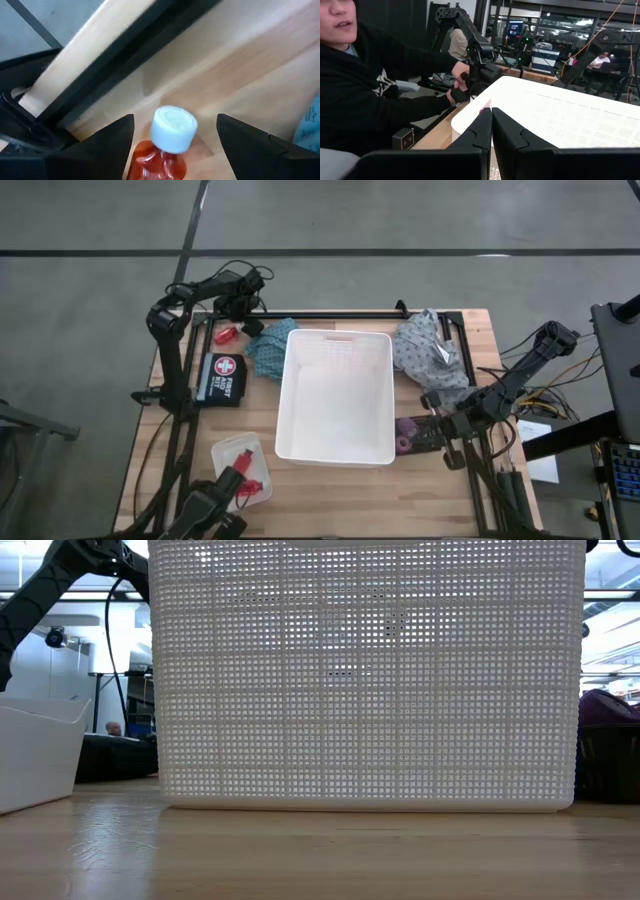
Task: Pick & place medical supplies in basket/bin
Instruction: Put the orange bottle into the white bin
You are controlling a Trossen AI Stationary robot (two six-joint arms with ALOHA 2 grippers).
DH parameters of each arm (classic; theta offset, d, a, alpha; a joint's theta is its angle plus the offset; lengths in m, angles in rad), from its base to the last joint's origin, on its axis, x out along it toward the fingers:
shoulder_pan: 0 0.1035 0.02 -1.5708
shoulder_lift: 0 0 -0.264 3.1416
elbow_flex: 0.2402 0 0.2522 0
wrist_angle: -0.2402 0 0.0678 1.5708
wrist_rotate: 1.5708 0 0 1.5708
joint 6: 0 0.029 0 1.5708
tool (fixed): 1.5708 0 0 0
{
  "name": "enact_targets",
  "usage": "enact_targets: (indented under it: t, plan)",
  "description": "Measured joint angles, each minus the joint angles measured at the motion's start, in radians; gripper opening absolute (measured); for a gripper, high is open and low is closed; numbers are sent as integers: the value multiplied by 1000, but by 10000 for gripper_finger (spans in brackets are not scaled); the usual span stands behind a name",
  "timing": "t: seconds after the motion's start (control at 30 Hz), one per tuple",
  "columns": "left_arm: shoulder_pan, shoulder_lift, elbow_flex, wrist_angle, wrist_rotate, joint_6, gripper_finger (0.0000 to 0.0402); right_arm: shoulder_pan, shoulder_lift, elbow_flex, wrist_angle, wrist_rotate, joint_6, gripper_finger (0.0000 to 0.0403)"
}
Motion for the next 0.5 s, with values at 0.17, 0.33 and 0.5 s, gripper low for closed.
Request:
enact_targets:
  t: [0.17, 0.33, 0.5]
  plan:
    - [0, -5, 0, -67, -10, 0, 289, 0, 0, 0, 0, 0, 0, 8]
    - [0, -12, 0, -66, -16, -4, 289, 0, 0, 0, 0, 0, 0, 8]
    - [0, -13, -1, -64, -16, -5, 289, 0, 0, 0, 0, 0, 0, 8]
